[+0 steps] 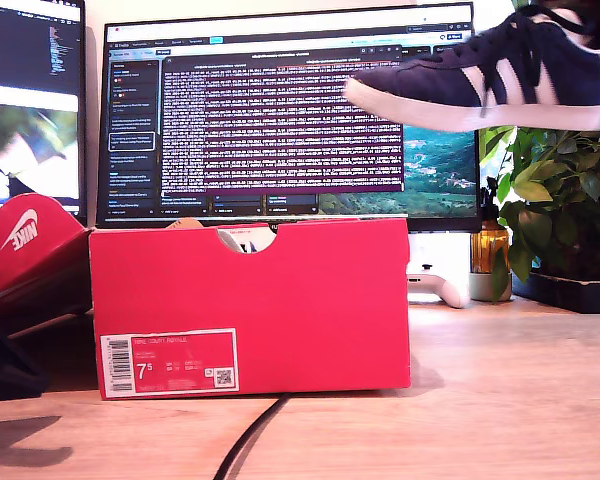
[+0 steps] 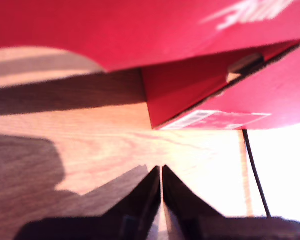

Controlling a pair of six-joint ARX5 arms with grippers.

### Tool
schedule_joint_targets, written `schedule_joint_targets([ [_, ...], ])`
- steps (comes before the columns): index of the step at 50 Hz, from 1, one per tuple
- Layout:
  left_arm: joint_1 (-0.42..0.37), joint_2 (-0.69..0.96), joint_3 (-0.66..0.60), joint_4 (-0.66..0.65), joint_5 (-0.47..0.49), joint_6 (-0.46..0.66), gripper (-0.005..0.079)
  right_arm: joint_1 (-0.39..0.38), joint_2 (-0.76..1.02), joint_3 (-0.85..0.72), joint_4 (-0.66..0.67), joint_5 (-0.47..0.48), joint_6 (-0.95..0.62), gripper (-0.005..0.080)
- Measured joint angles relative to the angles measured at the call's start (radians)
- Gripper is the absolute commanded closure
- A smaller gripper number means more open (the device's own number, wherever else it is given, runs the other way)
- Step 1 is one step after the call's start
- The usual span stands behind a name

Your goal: Pack the blue shoes by picking the first shoe and placing it inside the red shoebox, left side, then picking and rotating the second shoe and placing it in the shoebox

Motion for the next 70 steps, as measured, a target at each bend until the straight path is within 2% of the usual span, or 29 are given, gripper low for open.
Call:
schedule_joint_targets([
  [5, 0.000, 0.000, 0.000, 0.000, 0.000, 0.000, 0.0762, 0.027, 0.000, 0.000, 0.069, -0.058, -0.101, 0.0765],
  [16, 0.000, 0.000, 0.000, 0.000, 0.000, 0.000, 0.0762, 0.100, 0.001, 0.000, 0.259, -0.093, -0.162, 0.0765],
  [28, 0.000, 0.000, 0.000, 0.004, 0.000, 0.000, 0.0762, 0.171, 0.034, 0.000, 0.350, -0.105, -0.290, 0.0765],
  [29, 0.000, 0.000, 0.000, 0.005, 0.000, 0.000, 0.0762, 0.177, 0.041, 0.000, 0.355, -0.105, -0.336, 0.0765],
  [35, 0.000, 0.000, 0.000, 0.041, -0.033, 0.000, 0.0762, 0.214, 0.080, 0.000, 0.401, -0.104, -0.378, 0.0765],
  [41, 0.000, 0.000, 0.000, 0.135, -0.038, 0.000, 0.0762, 0.252, 0.119, 0.000, 0.452, -0.074, -0.415, 0.0765],
  [53, 0.000, 0.000, 0.000, 0.290, -0.038, 0.000, 0.0762, 0.307, 0.206, 0.000, 0.517, 0.032, -0.595, 0.0765],
  [70, 0.000, 0.001, 0.000, 0.374, -0.037, 0.000, 0.0762, 0.339, 0.296, 0.000, 0.574, 0.035, -0.684, 0.0765],
])
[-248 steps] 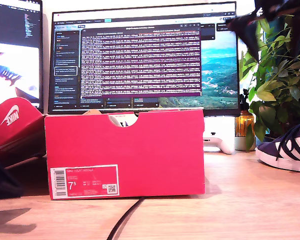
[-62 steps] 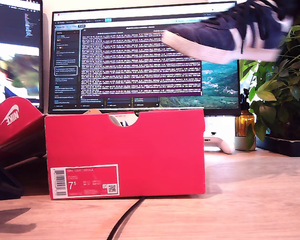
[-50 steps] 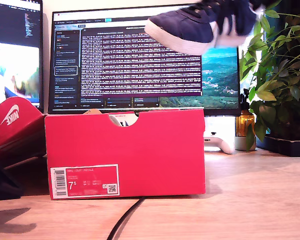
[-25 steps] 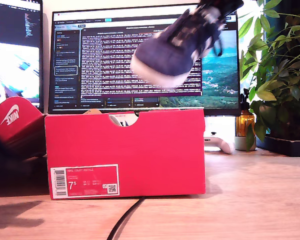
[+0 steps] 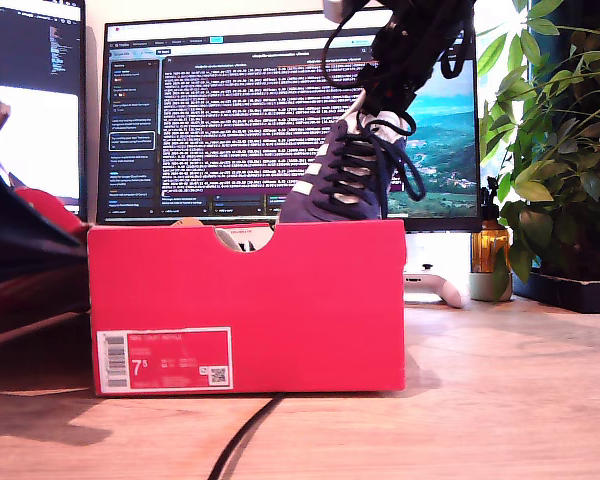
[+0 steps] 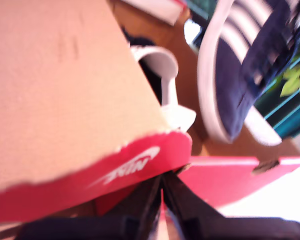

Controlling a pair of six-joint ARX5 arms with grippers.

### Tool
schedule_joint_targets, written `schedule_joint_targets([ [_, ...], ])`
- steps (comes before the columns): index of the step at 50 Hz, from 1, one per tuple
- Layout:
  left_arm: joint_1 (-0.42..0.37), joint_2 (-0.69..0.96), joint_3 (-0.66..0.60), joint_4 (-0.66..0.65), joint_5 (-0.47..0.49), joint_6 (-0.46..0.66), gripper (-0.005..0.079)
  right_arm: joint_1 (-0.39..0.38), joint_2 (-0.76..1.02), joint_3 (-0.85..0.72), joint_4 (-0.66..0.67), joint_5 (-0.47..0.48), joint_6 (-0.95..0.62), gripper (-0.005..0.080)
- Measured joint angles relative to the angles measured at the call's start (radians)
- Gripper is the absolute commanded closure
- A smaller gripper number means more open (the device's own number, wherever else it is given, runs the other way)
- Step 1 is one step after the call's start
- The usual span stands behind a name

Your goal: Pack the blue shoes by picking the first shoe and placing it inside the red shoebox, left side, then picking and rotating the second shoe and placing it in the shoebox

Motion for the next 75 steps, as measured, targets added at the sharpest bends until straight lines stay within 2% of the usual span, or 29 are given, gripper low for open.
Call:
schedule_joint_targets([
  [16, 0.000, 0.001, 0.000, 0.024, 0.000, 0.000, 0.0762, 0.037, 0.027, 0.000, 0.002, -0.008, -0.050, 0.0765],
  [33, 0.000, 0.001, 0.000, 0.031, 0.001, 0.000, 0.0762, 0.064, 0.154, 0.002, -0.082, -0.007, -0.089, 0.0753],
  [36, 0.000, 0.001, 0.000, 0.031, 0.001, 0.000, 0.0762, 0.058, 0.156, 0.005, -0.091, -0.007, -0.088, 0.0688],
  [42, 0.000, 0.001, 0.000, 0.031, 0.000, 0.000, 0.0762, 0.060, 0.156, 0.005, -0.087, -0.008, -0.085, 0.0463],
  [45, 0.000, 0.001, 0.000, 0.031, 0.001, 0.000, 0.0762, 0.063, 0.156, 0.005, -0.082, -0.010, -0.078, 0.0423],
  [56, 0.000, 0.001, 0.000, 0.031, 0.000, 0.000, 0.0762, 0.099, 0.156, 0.006, 0.005, -0.012, -0.059, 0.0425],
  [64, 0.000, 0.001, -0.001, 0.031, 0.000, 0.000, 0.0762, 0.116, 0.156, 0.006, 0.016, 0.004, -0.050, 0.0435],
  [67, 0.000, 0.001, -0.001, 0.032, 0.000, 0.000, 0.0762, 0.124, 0.156, 0.008, 0.015, 0.031, -0.050, 0.0500],
  [72, 0.000, 0.001, -0.001, 0.032, 0.000, 0.000, 0.0762, 0.135, 0.156, 0.026, 0.000, 0.100, -0.047, 0.0780],
  [73, 0.000, 0.001, -0.001, 0.032, 0.000, 0.000, 0.0762, 0.139, 0.156, 0.032, -0.004, 0.122, -0.047, 0.0751],
  [75, 0.000, 0.001, -0.001, 0.032, 0.001, 0.000, 0.0762, 0.145, 0.156, 0.044, -0.011, 0.158, -0.039, 0.0752],
])
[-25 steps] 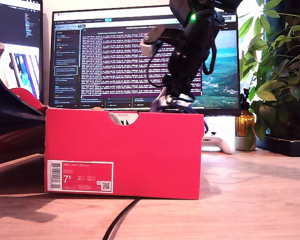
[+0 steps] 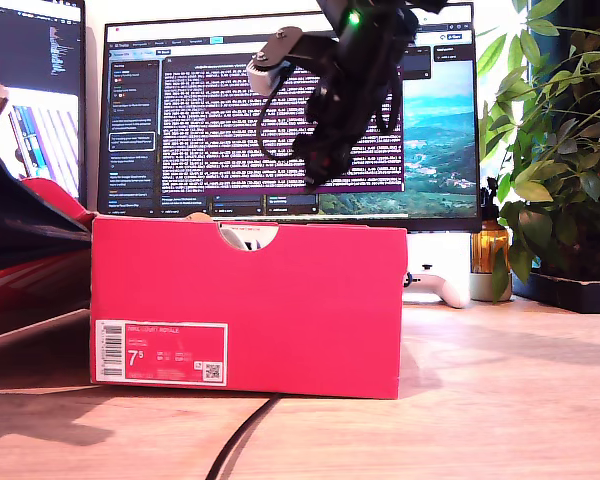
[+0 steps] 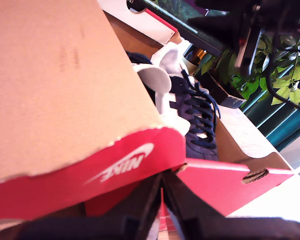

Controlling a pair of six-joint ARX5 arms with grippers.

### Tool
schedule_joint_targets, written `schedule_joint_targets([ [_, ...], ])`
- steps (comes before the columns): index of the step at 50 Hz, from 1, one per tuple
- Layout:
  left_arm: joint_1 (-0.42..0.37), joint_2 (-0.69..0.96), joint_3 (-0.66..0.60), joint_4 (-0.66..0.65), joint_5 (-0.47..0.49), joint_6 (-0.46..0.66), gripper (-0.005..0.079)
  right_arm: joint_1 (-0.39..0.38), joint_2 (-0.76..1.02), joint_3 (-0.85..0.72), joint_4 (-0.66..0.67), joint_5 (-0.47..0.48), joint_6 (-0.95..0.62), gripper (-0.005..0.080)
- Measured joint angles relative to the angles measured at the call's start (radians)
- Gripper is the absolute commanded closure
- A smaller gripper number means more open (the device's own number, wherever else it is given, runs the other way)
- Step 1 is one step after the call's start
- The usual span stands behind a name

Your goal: Pack the blue shoes by picking the first shoe and placing it inside the red shoebox, left side, then picking and rotating the second shoe and placing it in the shoebox

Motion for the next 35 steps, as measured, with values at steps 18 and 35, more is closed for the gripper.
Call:
schedule_joint_targets([
  [18, 0.000, -0.001, 0.000, -0.016, 0.000, 0.000, 0.0762, 0.082, -0.001, 0.081, -0.097, 0.209, 0.250, 0.0753],
  [35, -0.001, -0.154, 0.000, -0.298, -0.028, 0.077, 0.0762, 0.008, -0.026, 0.081, -0.387, 0.192, 0.569, 0.0753],
])
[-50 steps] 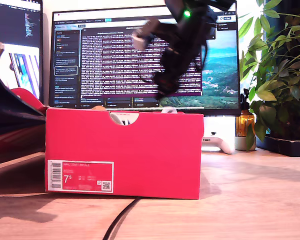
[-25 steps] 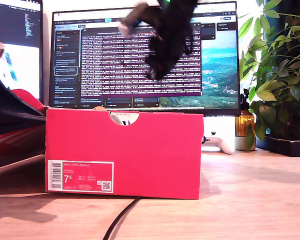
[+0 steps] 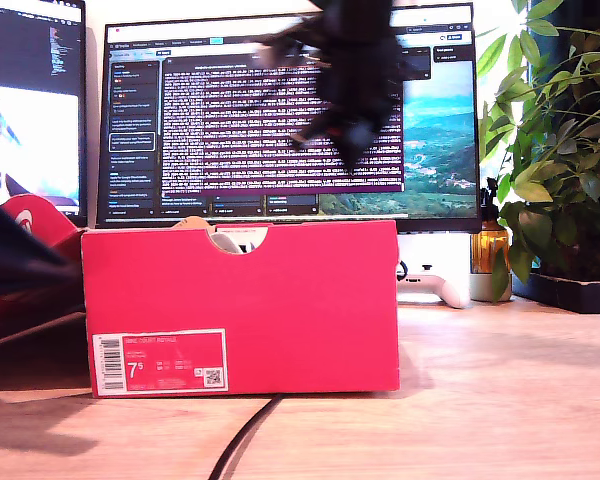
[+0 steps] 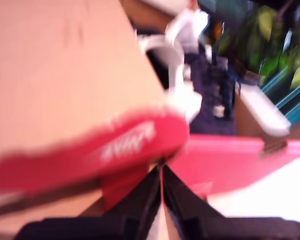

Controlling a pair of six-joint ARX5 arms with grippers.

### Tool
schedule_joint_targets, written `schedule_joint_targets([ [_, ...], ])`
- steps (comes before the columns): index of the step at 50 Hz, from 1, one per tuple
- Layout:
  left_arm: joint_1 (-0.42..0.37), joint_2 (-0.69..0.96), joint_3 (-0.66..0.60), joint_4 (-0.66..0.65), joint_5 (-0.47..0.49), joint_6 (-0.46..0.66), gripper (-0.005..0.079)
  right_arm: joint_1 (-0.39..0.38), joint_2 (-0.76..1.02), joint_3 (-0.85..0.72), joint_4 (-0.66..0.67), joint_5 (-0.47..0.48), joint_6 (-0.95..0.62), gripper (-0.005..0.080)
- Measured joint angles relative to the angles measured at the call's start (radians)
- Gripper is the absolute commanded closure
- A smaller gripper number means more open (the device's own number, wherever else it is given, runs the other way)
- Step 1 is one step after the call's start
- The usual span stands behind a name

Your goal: Pack the blue shoes by picking the first shoe and placing it inside the red shoebox, left side, then picking and rotating the second shoe and placing it in the shoebox

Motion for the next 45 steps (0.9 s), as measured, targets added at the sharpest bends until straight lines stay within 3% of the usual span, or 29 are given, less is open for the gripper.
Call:
schedule_joint_targets([
  [15, 0.000, -0.330, 0.000, -0.345, -0.093, 0.064, 0.0762, -0.034, -0.080, 0.000, -0.067, -0.074, 0.093, 0.0753],
  [26, 0.007, -0.573, 0.000, -0.596, -0.218, 0.149, 0.0762, -0.043, -0.100, 0.002, -0.153, -0.153, 0.135, 0.0753],
  [45, 0.132, -0.880, 0.000, -0.849, -0.251, 0.221, 0.0763, -0.029, -0.124, 0.002, -0.212, -0.235, 0.224, 0.0753],
])
